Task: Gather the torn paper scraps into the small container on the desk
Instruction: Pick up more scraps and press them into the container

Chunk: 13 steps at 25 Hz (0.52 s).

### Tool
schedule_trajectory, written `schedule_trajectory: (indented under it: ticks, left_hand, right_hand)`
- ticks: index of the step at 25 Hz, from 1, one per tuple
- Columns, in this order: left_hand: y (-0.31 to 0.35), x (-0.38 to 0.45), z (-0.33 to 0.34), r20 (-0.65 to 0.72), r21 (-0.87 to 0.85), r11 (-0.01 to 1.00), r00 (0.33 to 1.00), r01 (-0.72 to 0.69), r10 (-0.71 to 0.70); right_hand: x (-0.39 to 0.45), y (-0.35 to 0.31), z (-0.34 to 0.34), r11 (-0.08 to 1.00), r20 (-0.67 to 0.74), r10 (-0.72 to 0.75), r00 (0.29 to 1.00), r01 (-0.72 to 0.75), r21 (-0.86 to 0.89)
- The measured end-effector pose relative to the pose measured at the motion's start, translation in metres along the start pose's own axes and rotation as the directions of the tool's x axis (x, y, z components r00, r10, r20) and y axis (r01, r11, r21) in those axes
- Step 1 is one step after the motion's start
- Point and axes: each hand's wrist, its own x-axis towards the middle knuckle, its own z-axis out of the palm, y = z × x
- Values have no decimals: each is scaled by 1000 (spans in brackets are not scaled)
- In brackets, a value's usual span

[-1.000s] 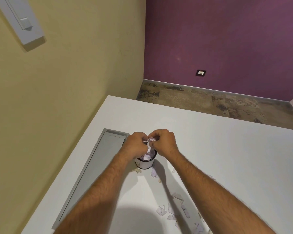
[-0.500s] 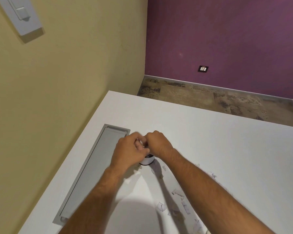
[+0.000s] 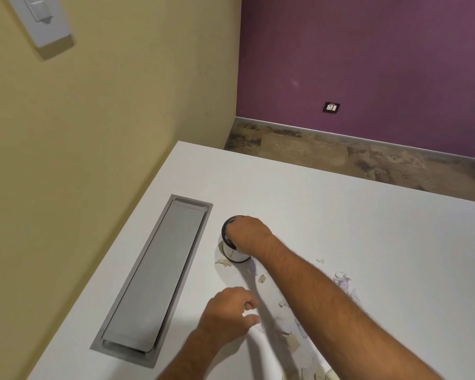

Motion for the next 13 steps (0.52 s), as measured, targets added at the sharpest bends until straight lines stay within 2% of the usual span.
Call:
schedule_trajectory:
  ticks: [2,4,9,11,13]
  left_hand:
    - [3,-3,15,10,49,998,999,-42,42]
    - [8,-5,29,2,93,993,997,-74,74]
    - [17,-8,49,-30,165,982,995,-92,98]
    - [20,-10,54,-16,170,982,996,-79,83]
    - [26,-12,61,14,222,973,998,-61,60]
  right_hand:
    - [0,-2,-5,998,112,-20,993,26,-53]
    - [-4,-3,-9,997,133,-32,991,41,-63]
    - [-28,16,-17,976,-158,9,987,26,217]
    - [-42,30,-12,947,-289,67,955,30,320]
    - [-62,50,5,916,-430,174,886,15,402]
